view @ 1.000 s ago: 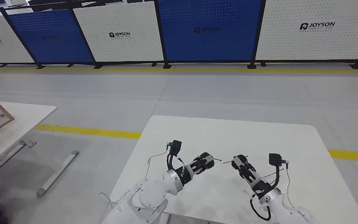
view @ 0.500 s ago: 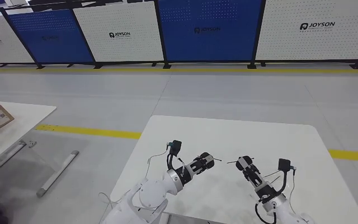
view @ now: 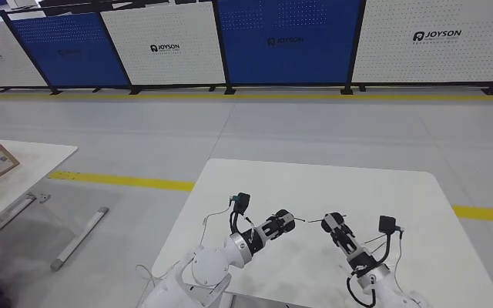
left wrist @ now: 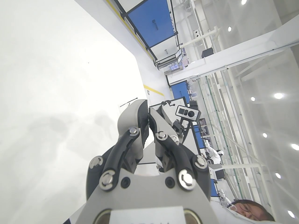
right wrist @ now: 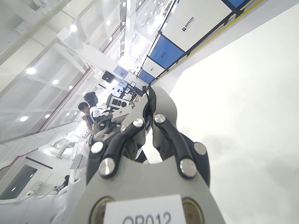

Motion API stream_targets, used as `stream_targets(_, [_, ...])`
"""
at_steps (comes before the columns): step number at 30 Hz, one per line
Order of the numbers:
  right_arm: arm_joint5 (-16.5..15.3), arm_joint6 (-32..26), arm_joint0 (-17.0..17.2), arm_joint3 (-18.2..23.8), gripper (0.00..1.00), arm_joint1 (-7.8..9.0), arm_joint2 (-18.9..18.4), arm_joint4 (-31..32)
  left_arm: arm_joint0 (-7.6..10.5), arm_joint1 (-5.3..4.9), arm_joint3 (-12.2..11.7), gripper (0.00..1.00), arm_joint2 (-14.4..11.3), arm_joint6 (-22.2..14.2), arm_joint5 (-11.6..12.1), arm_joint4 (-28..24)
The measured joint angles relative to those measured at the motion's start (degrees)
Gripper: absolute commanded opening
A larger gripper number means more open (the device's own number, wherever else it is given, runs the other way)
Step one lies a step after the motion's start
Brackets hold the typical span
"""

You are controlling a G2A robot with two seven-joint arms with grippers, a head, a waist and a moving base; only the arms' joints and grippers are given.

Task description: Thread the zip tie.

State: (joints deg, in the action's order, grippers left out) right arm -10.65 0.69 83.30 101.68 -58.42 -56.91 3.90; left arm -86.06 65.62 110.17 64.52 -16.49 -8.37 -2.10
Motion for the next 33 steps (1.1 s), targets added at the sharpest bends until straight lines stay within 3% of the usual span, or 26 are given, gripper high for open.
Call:
stream_targets(4, [2.19,-0.50,-0.48,0.02,0.00,-0.58,0.70,0.20,0.00,0.00,0.00,0.00,0.00,0.00,0.00,0.00])
stream_targets(14, [2.33,-0.15,-0.10,0.27,0.00,-0.70,0.00,-0.18,0.00,0.00,-0.01,0.00,-0.01,0.02,0.01,0.02])
stream_targets(19, [1.91,0.08,1.49,1.15,0.00,-0.83,-1.76,-0.23,0.22,-0.02,-0.39,0.00,-0.94,1.10,0.21,3.79])
stream_targets(22, [3.20,-0.61,1.93,1.23,0.00,-0.95,-2.37,0.00,0.39,-0.18,-0.49,0.00,-0.71,0.56,0.56,5.60])
stream_targets(33, [3.99,-1.11,1.73,1.28,0.00,-1.25,-2.18,0.65,0.17,-0.27,-0.28,0.00,-0.11,0.36,0.72,5.41])
